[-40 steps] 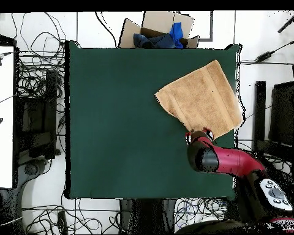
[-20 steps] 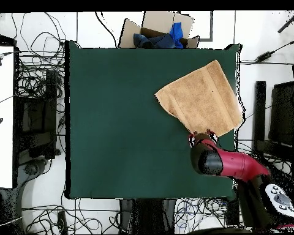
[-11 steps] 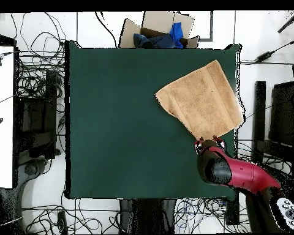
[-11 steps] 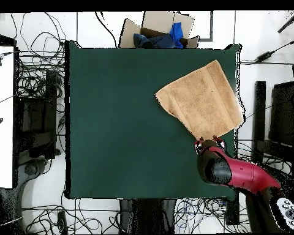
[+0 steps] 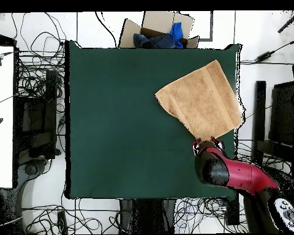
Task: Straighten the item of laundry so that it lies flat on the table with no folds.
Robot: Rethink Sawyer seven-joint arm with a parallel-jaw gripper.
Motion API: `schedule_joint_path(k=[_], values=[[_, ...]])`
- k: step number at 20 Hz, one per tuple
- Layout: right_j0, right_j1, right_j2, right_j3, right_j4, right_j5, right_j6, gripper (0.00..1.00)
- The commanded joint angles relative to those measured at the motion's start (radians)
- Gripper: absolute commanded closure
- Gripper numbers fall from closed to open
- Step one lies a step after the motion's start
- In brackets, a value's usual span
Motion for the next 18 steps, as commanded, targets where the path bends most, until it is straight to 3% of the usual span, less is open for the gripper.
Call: schedule_joint_path(k=[1, 18], values=[[0.074, 0.03, 0.018, 0.03, -0.051, -0.043, 0.125, 0.0], [0.13, 0.069, -0.016, -0.023, -0.029, -0.058, 0.142, 0.0]])
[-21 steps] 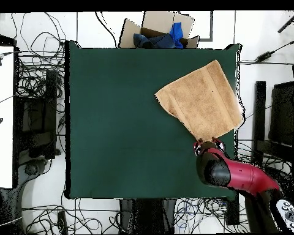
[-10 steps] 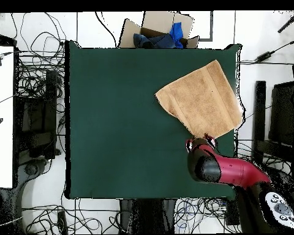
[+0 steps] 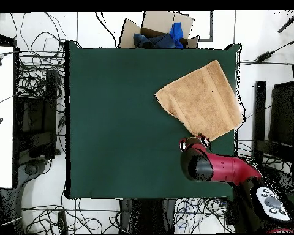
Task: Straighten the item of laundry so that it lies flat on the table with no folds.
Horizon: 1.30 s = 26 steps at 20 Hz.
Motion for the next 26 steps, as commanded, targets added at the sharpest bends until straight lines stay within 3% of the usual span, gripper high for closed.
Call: schedule_joint_path(k=[1, 15, 26], values=[[0.033, 0.051, -0.002, -0.027, -0.029, -0.056, 0.142, 0.0], [-0.015, 0.129, 0.038, -0.08, -0.045, -0.055, 0.107, 0.0], [-0.038, 0.14, 0.05, -0.086, -0.061, -0.068, 0.094, 0.0]])
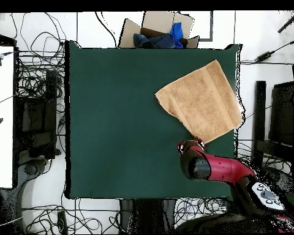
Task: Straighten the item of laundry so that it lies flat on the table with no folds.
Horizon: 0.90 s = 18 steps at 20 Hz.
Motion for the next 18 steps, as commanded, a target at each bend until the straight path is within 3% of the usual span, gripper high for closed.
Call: schedule_joint_path(k=[1, 6, 18], values=[[-0.009, 0.029, 0.046, -0.058, -0.061, -0.05, 0.095, 0.0], [0.009, 0.046, 0.023, -0.074, -0.064, -0.076, 0.109, 0.0], [-0.082, -0.018, 0.11, -0.044, -0.092, 0.0, 0.057, 0.0]])
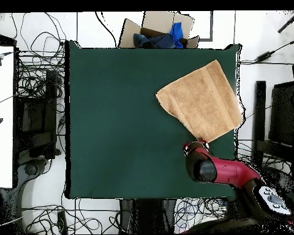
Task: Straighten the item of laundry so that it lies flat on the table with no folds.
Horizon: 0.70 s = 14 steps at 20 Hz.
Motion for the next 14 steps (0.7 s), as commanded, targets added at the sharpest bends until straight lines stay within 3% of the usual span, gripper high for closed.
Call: schedule_joint_path(k=[1, 14], values=[[-0.031, -0.02, 0.099, -0.041, -0.058, 0.017, 0.056, 0.0], [0.008, -0.012, 0.063, -0.057, -0.055, -0.008, 0.079, 0.0]])
